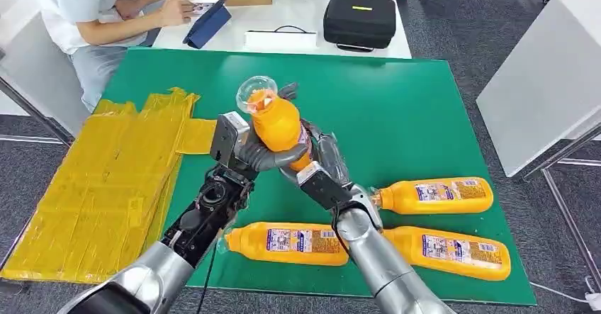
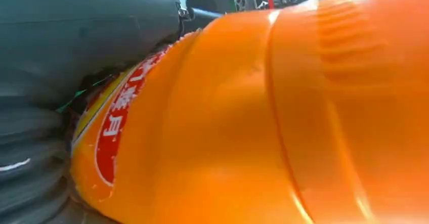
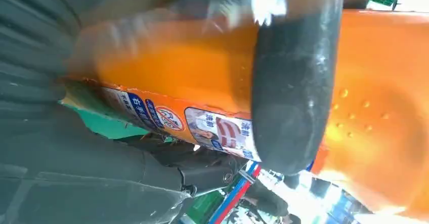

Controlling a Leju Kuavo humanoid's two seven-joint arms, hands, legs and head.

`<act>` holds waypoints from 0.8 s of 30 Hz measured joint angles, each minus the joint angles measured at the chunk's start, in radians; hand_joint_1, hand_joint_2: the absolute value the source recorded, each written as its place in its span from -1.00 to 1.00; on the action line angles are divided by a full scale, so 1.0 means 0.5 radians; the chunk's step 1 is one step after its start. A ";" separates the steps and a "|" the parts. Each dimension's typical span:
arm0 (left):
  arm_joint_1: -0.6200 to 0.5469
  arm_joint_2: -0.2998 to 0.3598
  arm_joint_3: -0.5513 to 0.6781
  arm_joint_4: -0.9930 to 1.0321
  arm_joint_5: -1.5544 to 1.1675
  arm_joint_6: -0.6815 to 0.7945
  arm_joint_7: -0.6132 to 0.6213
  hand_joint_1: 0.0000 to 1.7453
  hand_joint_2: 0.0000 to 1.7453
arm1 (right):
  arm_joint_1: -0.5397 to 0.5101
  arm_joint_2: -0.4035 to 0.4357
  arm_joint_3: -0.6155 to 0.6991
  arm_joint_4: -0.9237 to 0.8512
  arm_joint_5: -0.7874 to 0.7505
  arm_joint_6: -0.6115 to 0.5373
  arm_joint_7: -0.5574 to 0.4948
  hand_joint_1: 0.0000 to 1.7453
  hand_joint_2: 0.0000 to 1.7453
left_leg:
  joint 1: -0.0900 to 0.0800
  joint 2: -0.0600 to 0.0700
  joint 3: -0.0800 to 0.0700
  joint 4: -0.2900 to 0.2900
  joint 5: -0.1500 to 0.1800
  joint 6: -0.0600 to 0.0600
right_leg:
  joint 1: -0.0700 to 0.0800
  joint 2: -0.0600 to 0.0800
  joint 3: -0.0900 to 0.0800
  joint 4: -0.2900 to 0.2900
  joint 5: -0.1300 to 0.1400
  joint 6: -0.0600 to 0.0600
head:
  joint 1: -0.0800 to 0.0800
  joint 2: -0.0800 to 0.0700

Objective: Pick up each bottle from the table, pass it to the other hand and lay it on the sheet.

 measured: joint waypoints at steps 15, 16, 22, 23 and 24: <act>0.006 -0.011 0.035 -0.002 0.091 0.066 -0.019 1.00 1.00 | -0.031 -0.001 0.043 0.023 -0.011 -0.009 0.017 -1.00 1.00 | 0.000 -0.001 0.000 0.000 0.000 0.000 | 0.000 0.000 0.000 0.000 0.000 0.000 | 0.000 0.000; 0.006 -0.012 0.037 -0.002 0.095 0.074 -0.023 1.00 1.00 | -0.029 0.000 0.047 0.023 -0.011 -0.016 0.017 -1.00 1.00 | 0.000 -0.001 0.000 0.000 0.000 0.000 | 0.000 0.000 0.000 0.000 0.000 0.000 | -0.001 0.000; 0.006 -0.015 0.039 -0.012 0.039 0.205 -0.041 1.00 1.00 | -0.026 0.000 0.051 0.023 -0.054 -0.061 0.016 -1.00 1.00 | 0.000 -0.001 0.000 0.000 0.000 0.000 | 0.000 0.000 0.000 0.000 0.000 0.000 | -0.001 0.000; 0.006 -0.015 0.039 -0.018 0.021 0.241 -0.046 1.00 1.00 | -0.028 0.000 0.050 0.023 -0.063 -0.068 0.015 -1.00 1.00 | 0.000 -0.001 0.000 0.000 0.000 0.000 | 0.000 0.000 0.000 0.000 0.000 0.000 | 0.000 0.000; 0.006 -0.015 0.040 -0.023 0.010 0.265 -0.047 1.00 1.00 | -0.031 0.000 0.048 0.023 -0.069 -0.079 0.018 -1.00 1.00 | 0.000 -0.001 0.000 0.000 0.000 0.000 | 0.000 0.000 0.000 0.000 0.000 0.000 | 0.000 0.000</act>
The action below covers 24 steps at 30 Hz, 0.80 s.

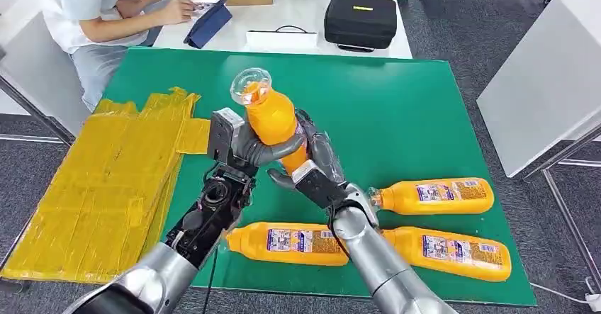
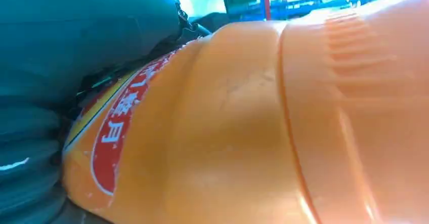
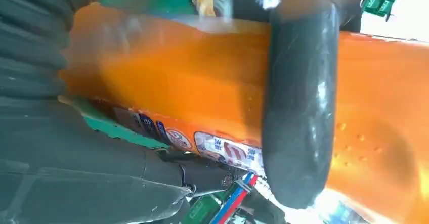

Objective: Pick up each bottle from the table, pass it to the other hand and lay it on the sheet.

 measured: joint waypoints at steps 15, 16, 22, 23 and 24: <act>-0.391 0.271 0.377 0.518 -0.875 0.897 0.177 1.00 1.00 | 0.112 -0.086 -0.094 -0.389 -0.084 -0.001 0.357 -1.00 1.00 | 0.002 0.008 0.000 0.000 0.005 -0.004 | 0.001 0.002 -0.002 0.001 0.003 -0.003 | 0.001 0.000; -0.427 0.308 0.391 0.595 -1.030 1.027 0.261 1.00 1.00 | 0.126 -0.098 -0.101 -0.438 -0.098 0.017 0.379 -1.00 1.00 | 0.002 0.009 0.000 0.000 0.005 -0.004 | 0.001 0.002 -0.003 0.001 0.003 -0.003 | 0.000 0.000; -0.554 0.561 0.298 0.942 -1.999 1.218 0.788 1.00 1.00 | 0.193 -0.167 -0.137 -0.710 -0.110 0.069 0.481 -1.00 1.00 | 0.002 0.008 0.000 0.000 0.005 -0.004 | 0.002 0.003 -0.005 0.001 0.002 -0.004 | 0.000 0.000; -0.562 0.584 0.268 0.984 -2.116 1.174 0.856 1.00 1.00 | 0.200 -0.175 -0.146 -0.744 -0.108 0.069 0.486 -1.00 1.00 | 0.002 0.008 0.000 0.000 0.005 -0.004 | 0.001 0.003 -0.004 0.001 0.002 -0.004 | 0.001 0.000; -0.568 0.609 0.232 1.022 -2.238 1.129 0.927 1.00 1.00 | 0.207 -0.181 -0.150 -0.773 -0.101 0.070 0.494 -1.00 1.00 | 0.002 0.008 0.000 0.000 0.005 -0.004 | 0.001 0.003 -0.004 0.001 0.002 -0.004 | 0.000 0.000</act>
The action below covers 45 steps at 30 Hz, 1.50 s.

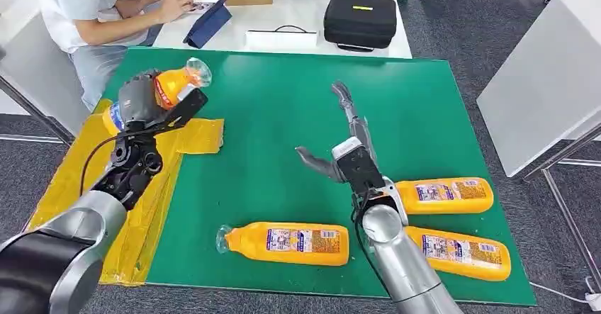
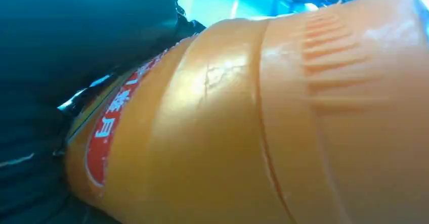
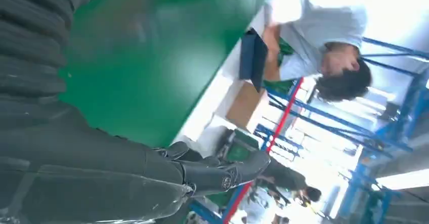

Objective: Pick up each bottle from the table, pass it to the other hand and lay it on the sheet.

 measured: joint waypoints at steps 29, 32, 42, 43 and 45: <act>0.075 0.035 0.040 0.232 -0.157 -0.407 -0.097 -1.00 1.00 | 0.052 -0.063 0.157 -0.149 0.704 0.375 0.195 -1.00 1.00 | -0.001 -0.001 -0.001 0.000 0.000 0.000 | -0.001 -0.001 0.000 0.000 0.000 0.000 | 0.000 0.000; 0.077 0.022 0.086 0.232 -0.153 -0.457 -0.122 -1.00 1.00 | 0.052 -0.092 0.243 -0.134 0.855 0.447 0.182 -1.00 1.00 | -0.001 -0.001 -0.001 0.000 0.000 0.000 | 0.000 -0.001 0.000 0.000 0.000 0.000 | 0.000 0.000; 0.106 -0.025 0.311 0.231 0.045 -0.518 -0.362 -1.00 1.00 | 0.015 -0.190 0.566 0.051 1.311 0.620 0.275 -1.00 1.00 | -0.001 -0.001 -0.001 0.000 0.000 0.000 | -0.001 -0.001 0.000 0.000 0.000 0.000 | 0.001 0.000; 0.105 -0.034 0.359 0.229 0.109 -0.530 -0.411 -1.00 1.00 | 0.007 -0.196 0.598 0.090 1.325 0.636 0.275 -1.00 1.00 | -0.001 -0.001 -0.001 0.000 0.000 0.000 | -0.001 -0.001 0.000 0.000 0.000 0.000 | 0.001 0.000; 0.099 -0.053 0.473 0.218 0.247 -0.553 -0.506 -1.00 1.00 | -0.011 -0.202 0.671 0.182 1.359 0.654 0.274 -1.00 1.00 | -0.001 -0.001 -0.001 0.000 0.000 0.000 | -0.001 -0.001 0.000 0.000 0.000 0.000 | 0.001 0.000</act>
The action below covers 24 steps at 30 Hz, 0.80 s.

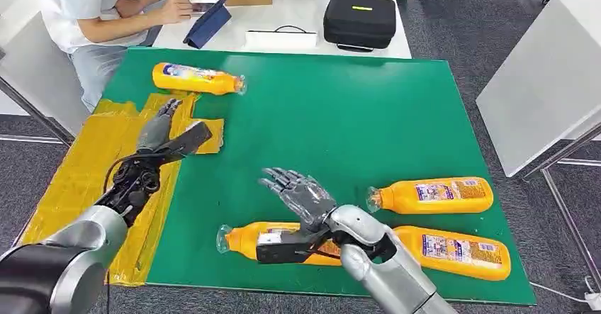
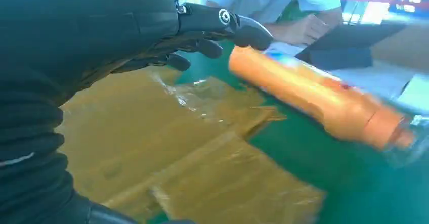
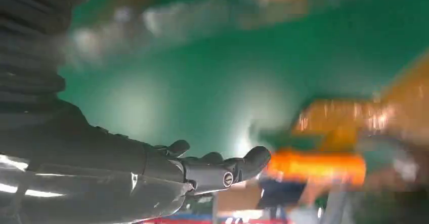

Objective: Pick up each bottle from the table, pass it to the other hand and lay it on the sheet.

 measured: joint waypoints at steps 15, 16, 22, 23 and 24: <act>-0.088 -0.150 0.457 -0.169 0.509 -0.231 -0.425 -1.00 1.00 | -0.177 0.020 0.282 0.402 0.119 -0.090 0.181 -1.00 1.00 | 0.000 0.002 0.030 -0.001 -0.004 -0.005 | 0.000 0.001 0.023 -0.002 -0.006 -0.002 | -0.001 0.000; -0.092 -0.168 0.457 -0.191 0.518 -0.245 -0.444 -1.00 1.00 | -0.177 0.026 0.287 0.425 0.139 -0.102 0.214 -1.00 1.00 | 0.000 0.002 0.033 -0.001 -0.007 -0.009 | 0.001 0.001 0.024 -0.002 -0.006 -0.002 | -0.002 0.000; -0.115 -0.249 0.431 -0.301 0.570 -0.284 -0.445 -1.00 1.00 | -0.172 0.051 0.284 0.486 0.155 -0.127 0.221 -1.00 1.00 | 0.000 0.002 0.055 -0.002 -0.017 -0.001 | 0.001 0.001 0.026 -0.003 -0.009 -0.004 | -0.001 0.000; -0.115 -0.257 0.415 -0.322 0.577 -0.272 -0.443 -1.00 1.00 | -0.167 0.051 0.280 0.484 0.137 -0.139 0.209 -1.00 1.00 | 0.000 0.002 0.055 -0.002 -0.017 -0.001 | 0.001 0.001 0.027 -0.003 -0.009 -0.003 | -0.001 0.000; -0.115 -0.260 0.399 -0.339 0.587 -0.251 -0.435 -1.00 1.00 | -0.151 0.050 0.268 0.472 0.107 -0.165 0.191 -1.00 1.00 | 0.000 0.002 0.055 -0.002 -0.016 -0.001 | 0.001 0.001 0.027 -0.003 -0.008 -0.003 | -0.001 0.000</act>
